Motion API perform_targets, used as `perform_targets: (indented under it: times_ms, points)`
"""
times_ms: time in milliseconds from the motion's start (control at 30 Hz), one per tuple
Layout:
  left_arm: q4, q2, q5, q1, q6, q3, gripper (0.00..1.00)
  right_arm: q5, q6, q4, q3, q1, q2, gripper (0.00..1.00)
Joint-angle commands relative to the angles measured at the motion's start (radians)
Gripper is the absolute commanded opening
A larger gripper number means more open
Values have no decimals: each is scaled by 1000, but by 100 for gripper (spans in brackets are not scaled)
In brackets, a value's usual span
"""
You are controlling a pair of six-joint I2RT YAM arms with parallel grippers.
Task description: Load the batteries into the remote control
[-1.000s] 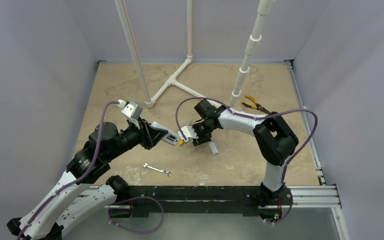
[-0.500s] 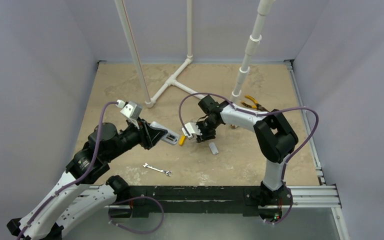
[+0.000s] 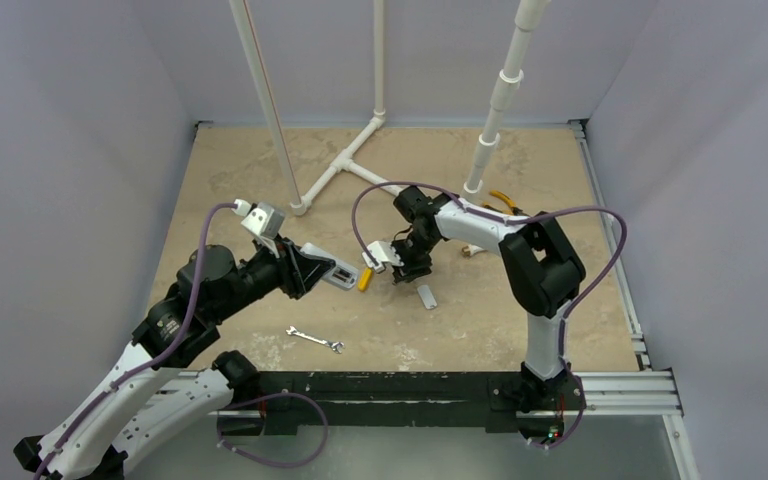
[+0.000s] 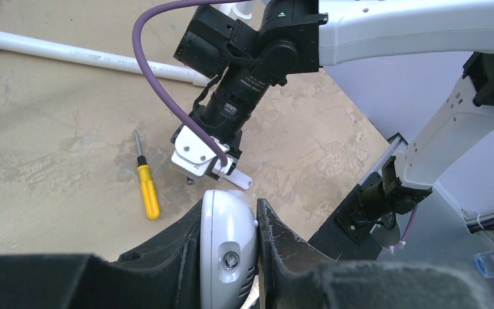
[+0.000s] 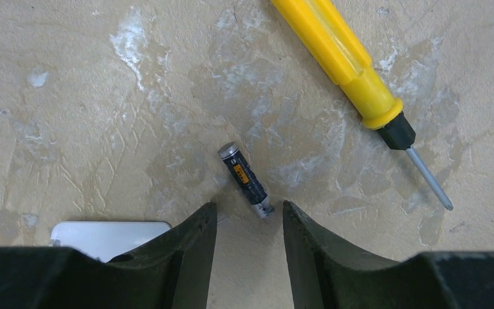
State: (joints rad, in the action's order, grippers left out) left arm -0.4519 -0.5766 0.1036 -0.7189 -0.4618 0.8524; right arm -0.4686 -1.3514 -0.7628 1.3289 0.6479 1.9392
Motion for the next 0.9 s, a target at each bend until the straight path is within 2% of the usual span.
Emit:
perform_targets:
  times_ms: [0,700,867]
  points:
    - [27,4,-10,7,-11,-10,0,-13,-29,-64,37,1,56,41]
    - [55,1,-15,7,-11,-23,0,-71,17,-27,52,10,48,40]
    - [49,4,-16,7,-6,-21,0,-53,23,-31,53,10,57,35]
